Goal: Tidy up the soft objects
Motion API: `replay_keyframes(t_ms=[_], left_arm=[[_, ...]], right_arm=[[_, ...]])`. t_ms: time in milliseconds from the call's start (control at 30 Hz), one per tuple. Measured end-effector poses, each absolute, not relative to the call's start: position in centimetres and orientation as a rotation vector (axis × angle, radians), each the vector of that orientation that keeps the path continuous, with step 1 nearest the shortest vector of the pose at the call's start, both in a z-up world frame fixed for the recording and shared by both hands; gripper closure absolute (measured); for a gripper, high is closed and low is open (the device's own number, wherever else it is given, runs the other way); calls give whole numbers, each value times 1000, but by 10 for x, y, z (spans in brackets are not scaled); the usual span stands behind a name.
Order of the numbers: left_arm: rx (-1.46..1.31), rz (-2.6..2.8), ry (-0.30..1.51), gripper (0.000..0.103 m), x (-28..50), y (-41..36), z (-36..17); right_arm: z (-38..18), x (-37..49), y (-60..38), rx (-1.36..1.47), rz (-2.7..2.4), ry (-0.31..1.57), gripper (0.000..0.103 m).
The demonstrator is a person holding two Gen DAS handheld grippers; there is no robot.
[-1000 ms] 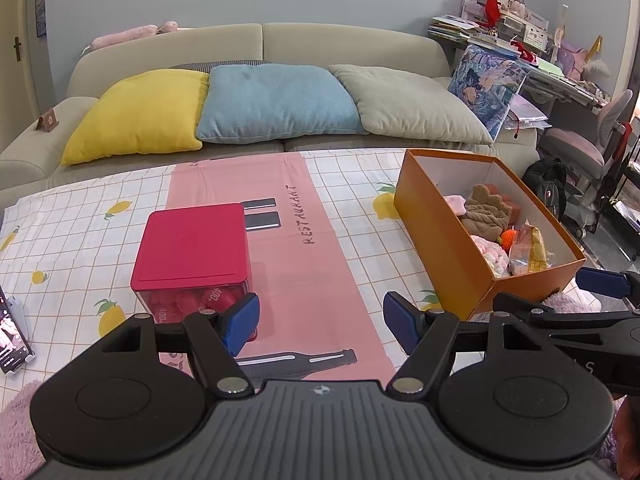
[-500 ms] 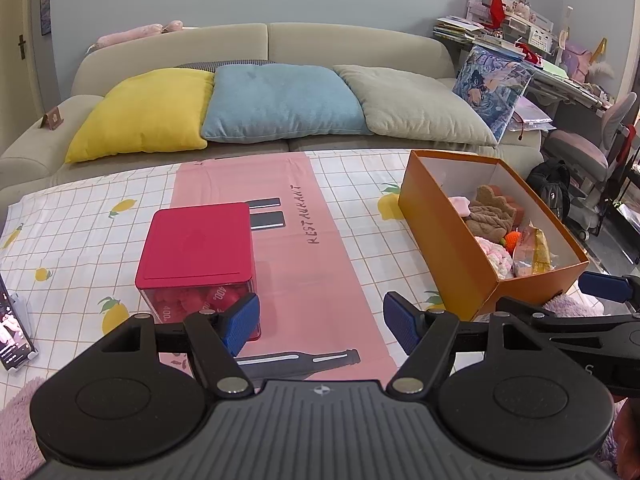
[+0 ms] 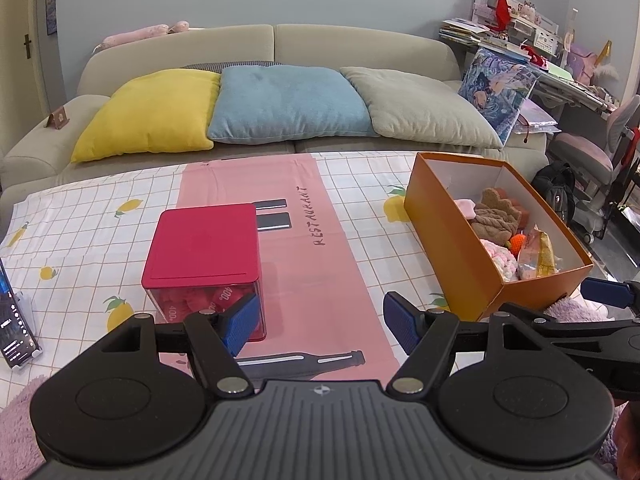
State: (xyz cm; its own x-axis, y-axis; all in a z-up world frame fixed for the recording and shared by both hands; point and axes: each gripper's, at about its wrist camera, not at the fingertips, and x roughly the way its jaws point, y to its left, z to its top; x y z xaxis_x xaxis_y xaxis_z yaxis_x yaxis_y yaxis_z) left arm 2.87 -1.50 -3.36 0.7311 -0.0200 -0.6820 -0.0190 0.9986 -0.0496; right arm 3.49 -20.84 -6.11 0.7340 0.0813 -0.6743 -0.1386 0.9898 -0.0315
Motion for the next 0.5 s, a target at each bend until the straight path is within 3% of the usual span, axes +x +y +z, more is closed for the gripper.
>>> replay_keyframes(t_ms=[500], left_arm=[[-59, 9, 750, 20, 27, -16, -33]], right_arm=[[-62, 36, -208, -83, 123, 745, 9]])
